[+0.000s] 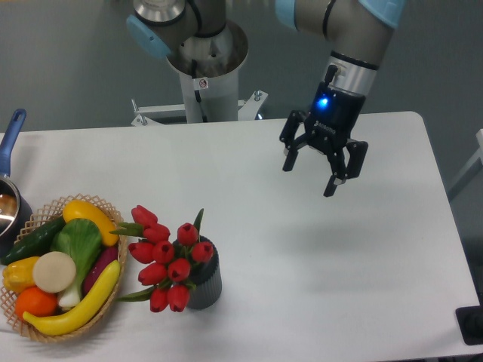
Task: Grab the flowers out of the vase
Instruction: 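Move the open gripper toward the red tulips in the grey vase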
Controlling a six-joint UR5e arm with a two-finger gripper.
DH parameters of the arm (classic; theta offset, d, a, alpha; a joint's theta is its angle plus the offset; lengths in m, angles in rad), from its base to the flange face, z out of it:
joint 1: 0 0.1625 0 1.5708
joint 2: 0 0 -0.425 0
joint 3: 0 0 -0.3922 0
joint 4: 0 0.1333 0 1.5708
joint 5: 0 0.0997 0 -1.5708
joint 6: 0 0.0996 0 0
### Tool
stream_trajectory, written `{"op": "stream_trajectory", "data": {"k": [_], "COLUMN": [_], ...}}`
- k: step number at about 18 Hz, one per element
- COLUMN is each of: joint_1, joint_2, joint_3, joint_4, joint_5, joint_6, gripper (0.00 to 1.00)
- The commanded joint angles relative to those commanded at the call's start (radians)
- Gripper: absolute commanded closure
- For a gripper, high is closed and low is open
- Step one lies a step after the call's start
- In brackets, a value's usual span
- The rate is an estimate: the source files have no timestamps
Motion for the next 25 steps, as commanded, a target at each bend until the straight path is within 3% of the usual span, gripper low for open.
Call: {"op": "stream_trajectory", "data": {"k": [6, 13, 18, 25], "joint_1": [-0.066, -0.112, -0.170, -0.210], "joint_2": [-0.018, -0.064, -0.113, -0.169], "joint_3": [-0.023, -0.026, -0.020, -0.003], "joint_4": [0.002, 0.005, 0.075, 0.092], "joint_5": [-0.064, -0.143, -0.146, -0.176], "joint_6": [-0.114, -0.120, -0.122, -0.120], "gripper": [0.00, 0.00, 0.00, 0.00]}}
